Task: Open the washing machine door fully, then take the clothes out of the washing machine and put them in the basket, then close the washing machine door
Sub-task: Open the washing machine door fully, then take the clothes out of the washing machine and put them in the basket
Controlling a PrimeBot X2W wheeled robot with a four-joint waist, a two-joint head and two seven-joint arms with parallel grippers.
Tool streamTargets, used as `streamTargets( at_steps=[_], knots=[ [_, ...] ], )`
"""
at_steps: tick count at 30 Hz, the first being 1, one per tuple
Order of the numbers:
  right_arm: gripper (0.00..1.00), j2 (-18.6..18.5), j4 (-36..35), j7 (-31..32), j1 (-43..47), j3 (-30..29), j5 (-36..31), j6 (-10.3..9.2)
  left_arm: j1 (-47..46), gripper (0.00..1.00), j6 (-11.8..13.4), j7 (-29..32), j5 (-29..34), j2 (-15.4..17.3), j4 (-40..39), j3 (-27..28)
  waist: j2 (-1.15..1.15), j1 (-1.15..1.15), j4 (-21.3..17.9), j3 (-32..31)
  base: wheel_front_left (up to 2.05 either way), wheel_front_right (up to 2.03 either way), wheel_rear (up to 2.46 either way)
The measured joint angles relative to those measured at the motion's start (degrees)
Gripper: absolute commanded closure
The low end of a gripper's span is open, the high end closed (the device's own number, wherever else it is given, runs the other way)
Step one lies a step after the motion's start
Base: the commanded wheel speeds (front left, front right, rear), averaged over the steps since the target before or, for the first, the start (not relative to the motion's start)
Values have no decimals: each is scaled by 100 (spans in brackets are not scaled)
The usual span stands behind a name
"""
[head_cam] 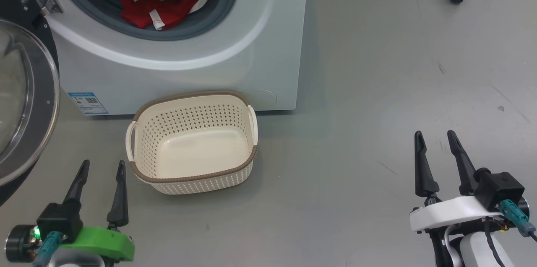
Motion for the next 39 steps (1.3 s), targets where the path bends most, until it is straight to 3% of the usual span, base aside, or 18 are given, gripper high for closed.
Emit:
streamTargets(
  at_steps=[39],
  knots=[
    [0, 60, -83, -7, 27, -51, -96, 67, 126, 0, -46, 0, -76, -25, -371, -153, 0, 0, 31, 182, 0, 0, 0]
  ],
)
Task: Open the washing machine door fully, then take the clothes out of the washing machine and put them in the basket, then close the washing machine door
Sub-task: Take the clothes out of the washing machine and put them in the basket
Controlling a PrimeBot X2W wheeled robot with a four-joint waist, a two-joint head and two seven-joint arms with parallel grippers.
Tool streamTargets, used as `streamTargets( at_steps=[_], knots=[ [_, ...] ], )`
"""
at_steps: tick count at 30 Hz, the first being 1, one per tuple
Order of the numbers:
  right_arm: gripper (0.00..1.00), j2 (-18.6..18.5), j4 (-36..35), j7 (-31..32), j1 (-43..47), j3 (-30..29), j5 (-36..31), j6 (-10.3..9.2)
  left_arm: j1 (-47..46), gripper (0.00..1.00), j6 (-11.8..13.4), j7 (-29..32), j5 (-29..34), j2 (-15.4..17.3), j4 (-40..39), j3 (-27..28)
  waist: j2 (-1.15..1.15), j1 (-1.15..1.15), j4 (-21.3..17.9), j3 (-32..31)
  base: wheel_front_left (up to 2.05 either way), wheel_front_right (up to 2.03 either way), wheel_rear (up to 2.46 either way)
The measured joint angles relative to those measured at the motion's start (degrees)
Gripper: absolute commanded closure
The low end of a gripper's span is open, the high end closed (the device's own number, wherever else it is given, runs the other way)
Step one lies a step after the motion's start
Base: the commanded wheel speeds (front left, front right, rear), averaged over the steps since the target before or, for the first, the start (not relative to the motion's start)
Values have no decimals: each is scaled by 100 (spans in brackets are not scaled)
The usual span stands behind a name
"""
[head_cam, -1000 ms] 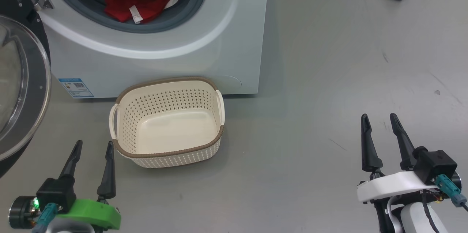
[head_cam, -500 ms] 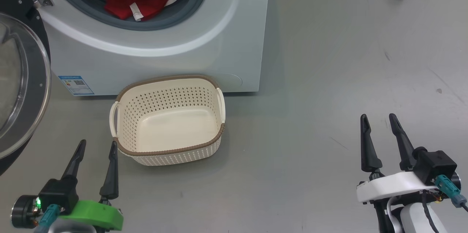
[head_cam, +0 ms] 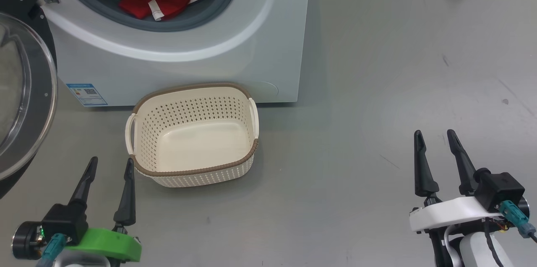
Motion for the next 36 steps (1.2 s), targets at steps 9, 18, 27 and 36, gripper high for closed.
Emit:
streamTargets(
  at_steps=[9, 18, 27, 36],
  knots=[
    [0, 16, -11, -2, 0, -15, -8, 40, 23, 0, 0, 0, -70, -4, -21, -29, 0, 0, 9, 21, 0, 0, 0],
    [0, 37, -12, -19, 0, -15, -9, 42, 34, 0, -5, 0, -386, -25, -71, -64, 0, 0, 10, 50, 11, -11, 0],
    [0, 41, -12, -19, 0, -16, -13, 57, 34, 0, -5, 0, -426, -25, -104, -64, 0, 0, 21, 73, 48, -48, 0],
    [0, 51, -11, -19, 0, -25, -52, 58, 34, 0, -5, 0, -466, 3, -136, -62, 0, 0, 55, 96, 85, -85, 0]
  ],
)
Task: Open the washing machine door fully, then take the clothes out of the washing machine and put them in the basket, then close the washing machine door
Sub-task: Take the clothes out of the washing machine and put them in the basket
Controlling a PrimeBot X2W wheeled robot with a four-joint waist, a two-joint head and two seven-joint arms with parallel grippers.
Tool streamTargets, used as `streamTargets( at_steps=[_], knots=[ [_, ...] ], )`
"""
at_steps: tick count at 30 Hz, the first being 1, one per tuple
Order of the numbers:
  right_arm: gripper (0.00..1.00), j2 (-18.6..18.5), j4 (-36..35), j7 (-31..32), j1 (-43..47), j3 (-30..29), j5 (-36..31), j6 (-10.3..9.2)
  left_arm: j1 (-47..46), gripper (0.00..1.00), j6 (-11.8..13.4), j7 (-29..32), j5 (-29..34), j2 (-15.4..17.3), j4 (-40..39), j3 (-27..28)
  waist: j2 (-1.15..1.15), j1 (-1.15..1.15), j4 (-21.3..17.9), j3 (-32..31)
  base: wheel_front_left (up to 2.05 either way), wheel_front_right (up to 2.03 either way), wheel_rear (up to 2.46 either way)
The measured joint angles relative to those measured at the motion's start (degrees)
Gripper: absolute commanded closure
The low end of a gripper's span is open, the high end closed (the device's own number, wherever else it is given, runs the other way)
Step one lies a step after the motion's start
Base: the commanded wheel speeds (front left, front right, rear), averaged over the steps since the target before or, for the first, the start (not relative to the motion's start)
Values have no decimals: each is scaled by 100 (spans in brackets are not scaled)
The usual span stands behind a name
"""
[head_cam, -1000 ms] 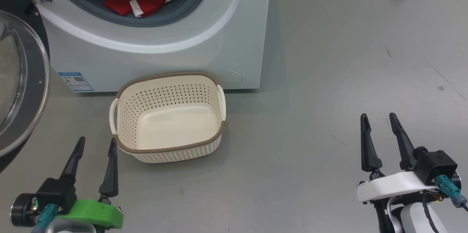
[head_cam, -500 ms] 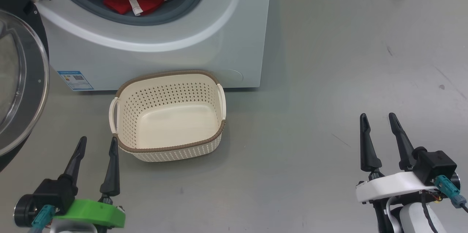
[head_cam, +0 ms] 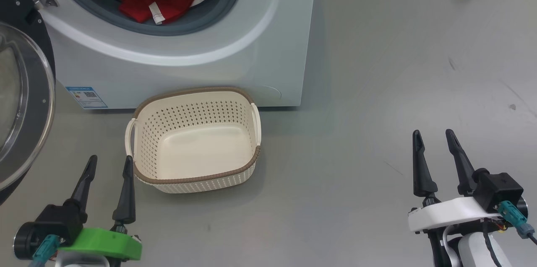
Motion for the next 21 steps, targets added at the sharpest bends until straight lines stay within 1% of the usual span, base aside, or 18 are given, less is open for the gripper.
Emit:
streamTargets(
  at_steps=[15, 21],
  knots=[
    [0, 8, 52, 0, 0, 3, -1, 37, 1, 0, 0, 0, 5, 104, -18, -87, 0, 0, 38, -69, 125, -125, 0],
    [0, 9, 73, 0, 0, 11, -1, 58, 4, 0, -1, 0, 5, 107, -21, -131, 0, 0, 42, -103, 100, -100, 0]
  ],
)
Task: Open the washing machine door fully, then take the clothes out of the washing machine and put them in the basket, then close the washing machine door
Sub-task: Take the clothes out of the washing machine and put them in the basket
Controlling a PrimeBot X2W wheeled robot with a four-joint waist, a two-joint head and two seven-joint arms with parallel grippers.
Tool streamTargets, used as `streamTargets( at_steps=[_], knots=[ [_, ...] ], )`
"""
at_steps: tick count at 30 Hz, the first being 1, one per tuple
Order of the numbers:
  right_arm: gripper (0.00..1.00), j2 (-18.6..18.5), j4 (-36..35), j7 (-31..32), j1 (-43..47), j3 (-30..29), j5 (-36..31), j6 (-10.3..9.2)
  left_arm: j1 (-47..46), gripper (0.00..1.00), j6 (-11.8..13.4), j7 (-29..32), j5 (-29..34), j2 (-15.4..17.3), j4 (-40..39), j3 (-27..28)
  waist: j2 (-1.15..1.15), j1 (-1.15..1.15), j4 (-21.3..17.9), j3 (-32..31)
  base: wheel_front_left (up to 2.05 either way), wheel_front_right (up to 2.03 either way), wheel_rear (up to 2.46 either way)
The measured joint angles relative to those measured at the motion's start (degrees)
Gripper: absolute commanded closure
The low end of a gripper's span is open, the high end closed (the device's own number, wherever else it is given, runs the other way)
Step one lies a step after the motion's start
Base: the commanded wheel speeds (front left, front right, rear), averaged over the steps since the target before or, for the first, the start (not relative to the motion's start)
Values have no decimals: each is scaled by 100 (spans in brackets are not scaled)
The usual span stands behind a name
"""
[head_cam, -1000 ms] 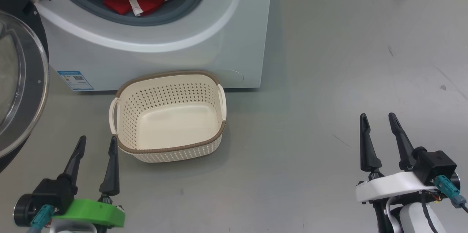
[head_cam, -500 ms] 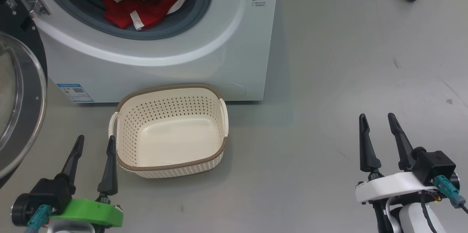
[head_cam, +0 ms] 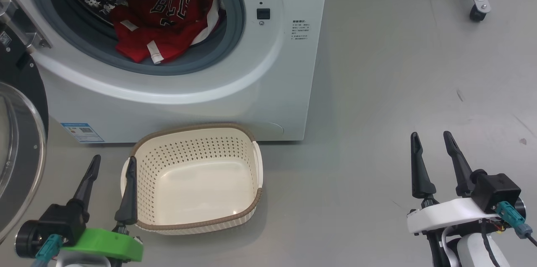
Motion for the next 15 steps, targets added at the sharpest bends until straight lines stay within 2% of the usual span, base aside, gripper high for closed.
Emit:
streamTargets(
  at_steps=[15],
  knots=[
    [0, 3, -3, 0, 2, -20, 1, 1, 15, 0, 0, 0, 0, 0, -76, -4, 0, 0, 4, 15, 57, -57, 0]
  ],
)
